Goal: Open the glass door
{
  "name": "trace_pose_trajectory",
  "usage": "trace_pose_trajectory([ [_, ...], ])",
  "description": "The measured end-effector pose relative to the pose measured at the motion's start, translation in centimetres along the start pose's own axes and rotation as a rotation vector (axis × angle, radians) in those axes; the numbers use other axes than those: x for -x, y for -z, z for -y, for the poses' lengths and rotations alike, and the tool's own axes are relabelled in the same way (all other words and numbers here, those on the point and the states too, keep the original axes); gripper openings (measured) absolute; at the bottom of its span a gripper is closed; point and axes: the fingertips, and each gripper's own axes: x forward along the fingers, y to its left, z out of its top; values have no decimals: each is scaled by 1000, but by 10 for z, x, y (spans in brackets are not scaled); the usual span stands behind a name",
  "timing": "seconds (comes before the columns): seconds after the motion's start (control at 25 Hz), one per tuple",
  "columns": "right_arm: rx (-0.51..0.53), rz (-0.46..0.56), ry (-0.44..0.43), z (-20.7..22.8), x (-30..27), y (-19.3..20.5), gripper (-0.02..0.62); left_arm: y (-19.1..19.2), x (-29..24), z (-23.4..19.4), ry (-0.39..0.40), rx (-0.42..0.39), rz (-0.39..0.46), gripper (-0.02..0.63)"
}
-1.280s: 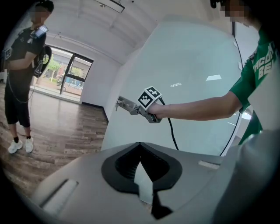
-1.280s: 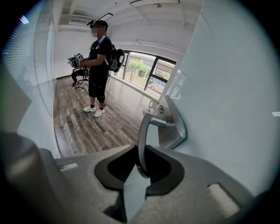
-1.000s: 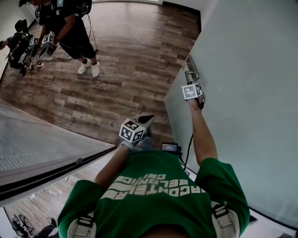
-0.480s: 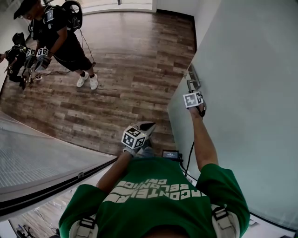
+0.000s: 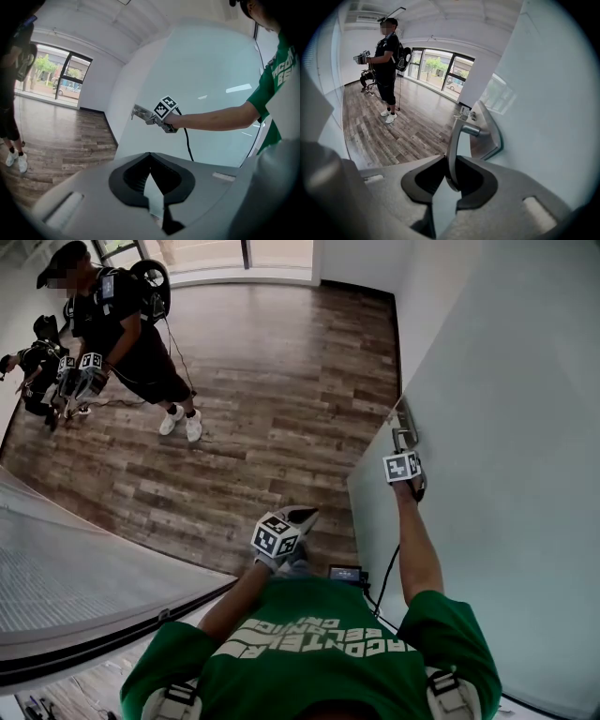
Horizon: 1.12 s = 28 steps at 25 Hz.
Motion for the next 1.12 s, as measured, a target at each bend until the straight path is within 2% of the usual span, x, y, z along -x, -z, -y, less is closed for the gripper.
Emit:
trace_pose_trajectory([
  [1.12, -91, -43, 103, 96, -26, 44, 57, -8, -25, -16, 2, 5, -10, 15],
])
